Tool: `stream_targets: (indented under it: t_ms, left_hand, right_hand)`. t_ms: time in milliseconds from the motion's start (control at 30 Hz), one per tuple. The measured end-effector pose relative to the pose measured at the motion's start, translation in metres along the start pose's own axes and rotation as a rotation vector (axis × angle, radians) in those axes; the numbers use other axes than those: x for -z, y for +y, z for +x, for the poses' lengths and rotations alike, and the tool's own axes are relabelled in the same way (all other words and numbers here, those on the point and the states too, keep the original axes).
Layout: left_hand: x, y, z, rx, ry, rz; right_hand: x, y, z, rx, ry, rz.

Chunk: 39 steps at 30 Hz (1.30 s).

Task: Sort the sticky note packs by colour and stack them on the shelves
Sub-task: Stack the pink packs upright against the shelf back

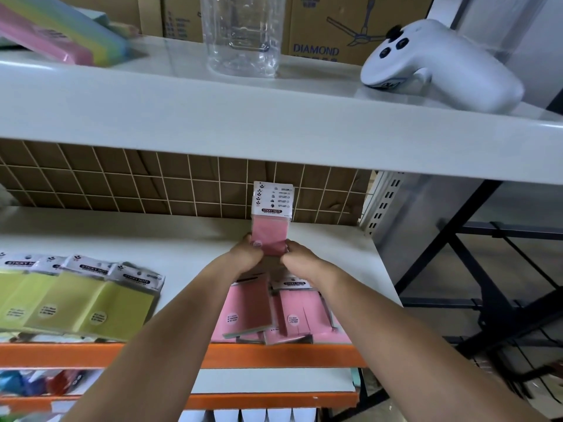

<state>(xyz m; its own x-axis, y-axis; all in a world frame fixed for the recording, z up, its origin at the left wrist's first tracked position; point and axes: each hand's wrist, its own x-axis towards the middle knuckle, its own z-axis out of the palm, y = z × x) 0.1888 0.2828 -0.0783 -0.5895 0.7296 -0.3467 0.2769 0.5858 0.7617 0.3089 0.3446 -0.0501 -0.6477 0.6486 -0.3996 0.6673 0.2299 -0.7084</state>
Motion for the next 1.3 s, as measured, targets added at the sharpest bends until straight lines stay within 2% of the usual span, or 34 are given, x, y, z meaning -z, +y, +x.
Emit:
stream_targets:
  t_ms: [200,333,500,667,833,1100,1200,1300]
  left_hand:
    - [0.008,-0.003,-0.006,0.06,0.021,0.07]
    - [0.02,-0.004,-0.02,0.058,0.02,0.2]
    - [0.032,0.002,-0.041,0.079,0.052,0.252]
    - [0.031,0.001,-0.063,0.139,0.119,0.323]
    - [0.032,0.003,-0.091,0.154,0.189,0.331]
    - [0.034,0.004,-0.123,0.32,0.086,0.184]
    - [0.035,0.005,-0.127,0.312,0.088,0.17]
    - [0.036,0.006,-0.129,0.269,0.107,0.179]
  right_hand:
    - [0.009,0.006,-0.006,-0.113,0.03,-0.027]
    - [0.015,0.006,-0.016,-0.071,0.067,0.003]
    - [0.017,0.001,-0.026,0.012,0.198,0.037]
    - [0.009,-0.001,-0.041,-0.005,0.069,-0.033]
    - [-0.006,-0.002,-0.056,-0.012,0.03,-0.098]
    - [-0.016,-0.003,-0.074,0.001,-0.135,-0.144]
    - [-0.018,-0.005,-0.076,0.03,-0.123,-0.146]
    - [-0.02,-0.009,-0.076,0.079,-0.076,-0.278]
